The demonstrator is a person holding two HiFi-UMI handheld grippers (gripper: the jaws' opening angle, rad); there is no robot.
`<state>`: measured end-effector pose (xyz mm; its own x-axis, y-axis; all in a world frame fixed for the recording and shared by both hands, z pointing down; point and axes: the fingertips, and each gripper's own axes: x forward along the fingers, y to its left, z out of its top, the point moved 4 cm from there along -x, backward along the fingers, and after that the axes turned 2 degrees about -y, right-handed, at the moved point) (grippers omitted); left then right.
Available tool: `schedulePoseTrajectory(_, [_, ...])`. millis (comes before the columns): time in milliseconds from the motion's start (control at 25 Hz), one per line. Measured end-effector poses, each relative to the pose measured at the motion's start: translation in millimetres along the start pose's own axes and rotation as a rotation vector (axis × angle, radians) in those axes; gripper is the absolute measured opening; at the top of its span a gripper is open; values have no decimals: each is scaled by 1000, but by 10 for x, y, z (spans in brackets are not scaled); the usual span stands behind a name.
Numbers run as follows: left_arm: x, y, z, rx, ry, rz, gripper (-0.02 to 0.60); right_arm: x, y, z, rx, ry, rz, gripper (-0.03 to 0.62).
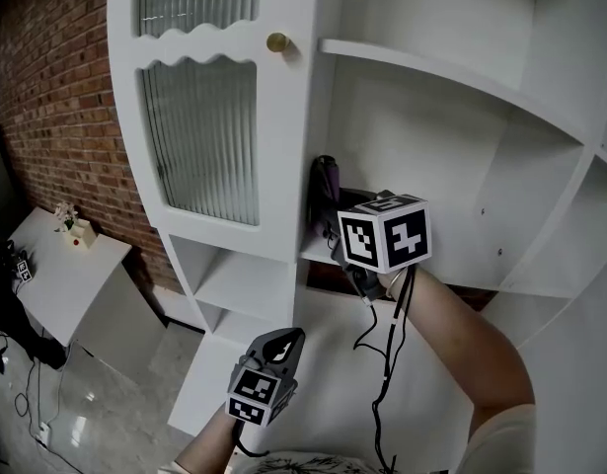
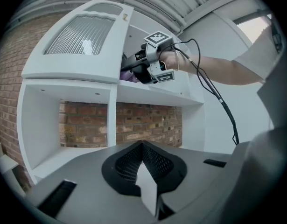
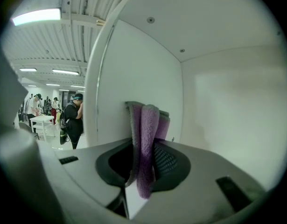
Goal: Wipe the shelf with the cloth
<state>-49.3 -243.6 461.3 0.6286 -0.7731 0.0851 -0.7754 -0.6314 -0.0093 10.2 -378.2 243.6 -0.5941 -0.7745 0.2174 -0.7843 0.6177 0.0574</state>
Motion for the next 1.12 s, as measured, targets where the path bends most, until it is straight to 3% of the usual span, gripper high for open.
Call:
schedulePoseTrajectory(640, [-167,-408,-11,26,23,-40,6,-715,632,-81,-51,-1,156,83])
schedulePoseTrajectory(920, [-98,-457,15,19,8,-40,6,-811,274,120,-263,-2,25,83])
schedulePoseTrajectory(1120, [14,-373,37,3,-2,-35,6,-569,-214,180,-468,106,-128,83])
